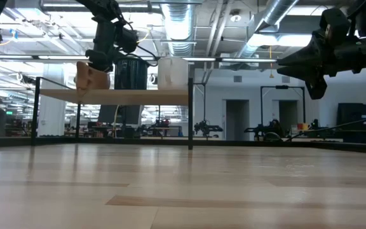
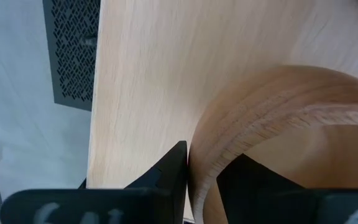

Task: Stack small to large cups/mugs on shelf
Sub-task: Put the brown mug on the shelf

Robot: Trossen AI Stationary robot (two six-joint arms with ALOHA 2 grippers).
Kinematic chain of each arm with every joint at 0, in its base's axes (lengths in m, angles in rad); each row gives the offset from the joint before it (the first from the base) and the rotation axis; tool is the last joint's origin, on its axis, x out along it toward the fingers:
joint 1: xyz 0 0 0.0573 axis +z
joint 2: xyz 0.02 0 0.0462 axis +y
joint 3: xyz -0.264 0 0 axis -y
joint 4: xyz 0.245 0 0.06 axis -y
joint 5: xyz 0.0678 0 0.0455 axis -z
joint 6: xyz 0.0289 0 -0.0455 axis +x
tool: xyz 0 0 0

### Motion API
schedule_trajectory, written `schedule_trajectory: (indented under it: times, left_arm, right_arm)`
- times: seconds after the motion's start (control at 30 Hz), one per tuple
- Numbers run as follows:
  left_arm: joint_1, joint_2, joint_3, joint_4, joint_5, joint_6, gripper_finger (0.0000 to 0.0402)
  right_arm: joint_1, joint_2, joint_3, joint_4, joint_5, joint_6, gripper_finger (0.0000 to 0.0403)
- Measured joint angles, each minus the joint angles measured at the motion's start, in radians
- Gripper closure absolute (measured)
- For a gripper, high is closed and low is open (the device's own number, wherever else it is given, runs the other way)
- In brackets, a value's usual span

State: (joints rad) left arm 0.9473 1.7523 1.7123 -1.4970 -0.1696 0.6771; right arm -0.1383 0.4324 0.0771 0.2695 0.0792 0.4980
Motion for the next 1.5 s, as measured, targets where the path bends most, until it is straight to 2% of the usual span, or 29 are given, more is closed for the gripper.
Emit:
schedule_trajectory:
  times: [0.57,1.5]
  left_arm:
    - [-0.008,0.000,0.000,0.005,-0.044,-0.007,0.0332]
    - [-0.017,0.000,0.000,0.015,-0.034,-0.001,0.0332]
  right_arm:
    - [0.000,0.000,0.000,0.000,0.000,0.000,0.0284]
    - [0.000,0.000,0.000,0.000,0.000,0.000,0.0284]
